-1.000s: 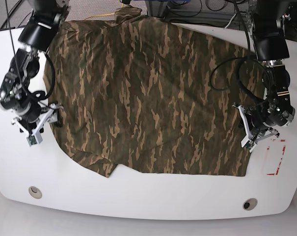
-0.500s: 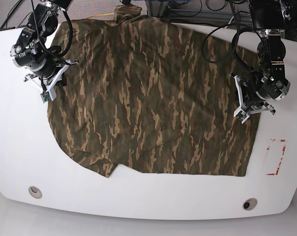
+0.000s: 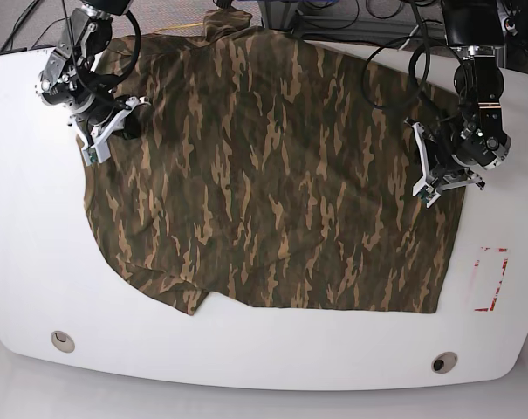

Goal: Layout the t-shirt on the table in an organized manner, then fold the t-shirt properly
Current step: 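Drag both grippers along the shirt sides toward the collar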

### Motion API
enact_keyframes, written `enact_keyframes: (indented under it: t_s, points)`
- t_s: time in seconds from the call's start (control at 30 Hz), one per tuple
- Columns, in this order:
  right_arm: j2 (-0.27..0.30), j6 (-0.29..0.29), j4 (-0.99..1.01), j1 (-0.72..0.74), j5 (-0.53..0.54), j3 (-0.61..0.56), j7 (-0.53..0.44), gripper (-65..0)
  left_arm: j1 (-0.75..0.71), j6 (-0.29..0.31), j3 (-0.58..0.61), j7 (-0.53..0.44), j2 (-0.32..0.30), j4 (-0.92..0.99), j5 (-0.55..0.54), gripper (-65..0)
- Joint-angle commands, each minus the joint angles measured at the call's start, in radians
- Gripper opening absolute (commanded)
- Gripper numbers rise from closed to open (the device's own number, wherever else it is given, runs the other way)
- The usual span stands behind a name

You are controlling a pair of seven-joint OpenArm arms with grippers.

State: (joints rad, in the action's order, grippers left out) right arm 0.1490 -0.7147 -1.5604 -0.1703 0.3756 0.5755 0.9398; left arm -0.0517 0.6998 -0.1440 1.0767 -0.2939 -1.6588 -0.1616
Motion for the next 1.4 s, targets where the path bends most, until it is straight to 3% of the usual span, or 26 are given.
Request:
enact_keyframes:
  t_s: [0.0,0.33,0.6,0.87,1.13,1.37]
  points:
    - [0.025,0.017,0.061,0.022,-0.053,-0.001,-0.009,-64.7,0.016,-0.002,-0.006,-0.005,-0.012,0.010,-0.005,-54.3]
    - [0.125,0.017,0.314,0.151,-0.073,-0.002,-0.100,-64.5,0.080,-0.002,-0.004,-0.010,-0.011,0.142,-0.005,-54.3]
    - [0.200,0.017,0.495,0.279,-0.074,-0.081,-0.163,-64.4,0.128,-0.002,-0.001,-0.119,0.014,0.262,-0.003,-54.3]
    - [0.223,0.017,0.648,0.381,-0.077,-0.130,-0.275,-64.4,0.234,-0.002,0.001,-0.135,0.032,0.418,-0.003,-54.3]
    - [0.238,0.017,0.757,0.473,-0.120,-0.193,-0.368,-64.4,0.269,-0.002,0.001,-0.163,0.038,0.455,-0.005,-54.3]
    - [0.235,0.017,0.768,0.496,-0.149,-0.193,-0.377,-64.4,0.278,-0.002,0.007,-0.126,0.066,0.447,-0.005,-54.3]
